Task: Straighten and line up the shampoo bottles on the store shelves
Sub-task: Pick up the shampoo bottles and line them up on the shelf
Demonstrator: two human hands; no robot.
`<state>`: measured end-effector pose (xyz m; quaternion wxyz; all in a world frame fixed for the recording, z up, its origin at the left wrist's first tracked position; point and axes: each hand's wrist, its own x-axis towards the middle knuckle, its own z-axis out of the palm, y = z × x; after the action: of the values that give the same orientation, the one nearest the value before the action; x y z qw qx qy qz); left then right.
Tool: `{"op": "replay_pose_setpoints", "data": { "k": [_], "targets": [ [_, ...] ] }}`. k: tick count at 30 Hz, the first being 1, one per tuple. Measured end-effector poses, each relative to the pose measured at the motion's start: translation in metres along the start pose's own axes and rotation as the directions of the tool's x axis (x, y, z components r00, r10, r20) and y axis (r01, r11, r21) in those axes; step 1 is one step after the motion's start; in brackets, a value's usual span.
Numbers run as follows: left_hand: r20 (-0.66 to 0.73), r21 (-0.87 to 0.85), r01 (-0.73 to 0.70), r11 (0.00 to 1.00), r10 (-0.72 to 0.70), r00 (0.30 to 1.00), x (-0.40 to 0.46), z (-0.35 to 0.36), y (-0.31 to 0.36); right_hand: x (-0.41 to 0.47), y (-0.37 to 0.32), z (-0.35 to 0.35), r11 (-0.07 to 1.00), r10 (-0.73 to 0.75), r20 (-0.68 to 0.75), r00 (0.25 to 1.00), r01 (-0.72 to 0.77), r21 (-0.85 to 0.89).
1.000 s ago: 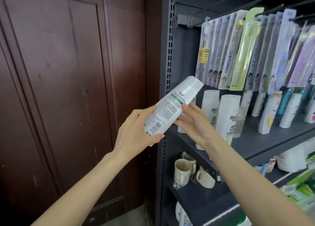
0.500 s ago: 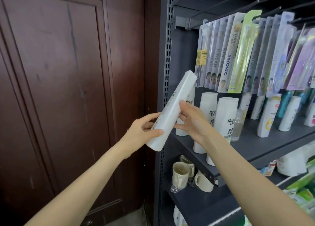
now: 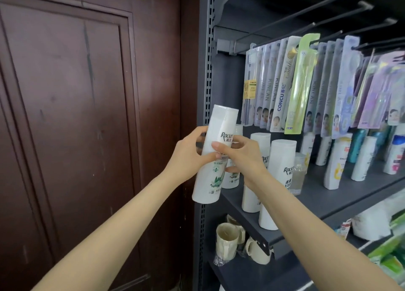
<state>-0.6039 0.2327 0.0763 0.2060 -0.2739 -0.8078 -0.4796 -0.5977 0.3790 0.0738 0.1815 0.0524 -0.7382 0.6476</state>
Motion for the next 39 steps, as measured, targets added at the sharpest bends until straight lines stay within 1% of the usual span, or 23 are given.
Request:
{"op": "replay_pose_setpoints", "data": {
  "k": [3,5,7,9,11,13,15,17,20,29,36,39],
  "targets": [
    [-0.044,-0.056,0.010,0.998,-0.012,0.999,0.009,0.004,0.000,0.010,-0.014,-0.014,0.986,-0.081,0.073,0.994,0.091,-0.140],
    [-0.076,-0.092,0.016,0.996,-0.023,0.997,0.016,0.010,0.000,0.019,-0.024,-0.025,0.932,-0.158,0.108,0.981,0.185,-0.311],
    [-0.103,-0.131,0.031,0.991,-0.045,0.994,0.024,0.019,-0.001,0.030,-0.035,-0.037,0.827,-0.251,0.075,0.965,0.254,-0.501],
    [-0.122,-0.166,0.052,0.985,-0.073,0.990,0.031,0.031,-0.004,0.039,-0.044,-0.047,0.700,-0.318,0.069,0.946,0.283,-0.655],
    [-0.130,-0.191,0.061,0.980,-0.087,0.988,0.039,0.043,-0.009,0.047,-0.046,-0.059,0.578,-0.307,0.115,0.945,0.281,-0.766],
    [-0.130,-0.200,0.066,0.977,-0.093,0.987,0.046,0.053,-0.014,0.053,-0.042,-0.070,0.489,-0.243,0.166,0.956,0.269,-0.830],
    [-0.132,-0.192,0.087,0.978,-0.114,0.985,0.052,0.063,-0.020,0.057,-0.036,-0.079,0.443,-0.171,0.195,0.966,0.252,-0.860],
    [-0.136,-0.180,0.109,0.978,-0.135,0.982,0.055,0.074,-0.028,0.059,-0.030,-0.085,0.442,-0.133,0.201,0.970,0.240,-0.864],
    [-0.112,-0.170,0.120,0.978,-0.140,0.984,0.058,0.089,-0.038,0.062,-0.024,-0.089,0.454,-0.127,0.225,0.966,0.259,-0.852],
    [-0.020,-0.174,0.136,0.975,-0.142,0.990,0.070,0.116,-0.056,0.064,-0.019,-0.098,0.404,-0.149,0.292,0.945,0.327,-0.854],
    [0.035,-0.195,0.179,0.964,-0.176,0.984,0.067,0.119,-0.073,0.067,-0.012,-0.103,0.425,-0.124,0.300,0.946,0.323,-0.845],
    [0.075,-0.122,0.175,0.977,-0.167,0.983,0.070,0.114,-0.073,0.068,-0.011,-0.104,0.431,-0.135,0.290,0.947,0.320,-0.844]
  ]
}}
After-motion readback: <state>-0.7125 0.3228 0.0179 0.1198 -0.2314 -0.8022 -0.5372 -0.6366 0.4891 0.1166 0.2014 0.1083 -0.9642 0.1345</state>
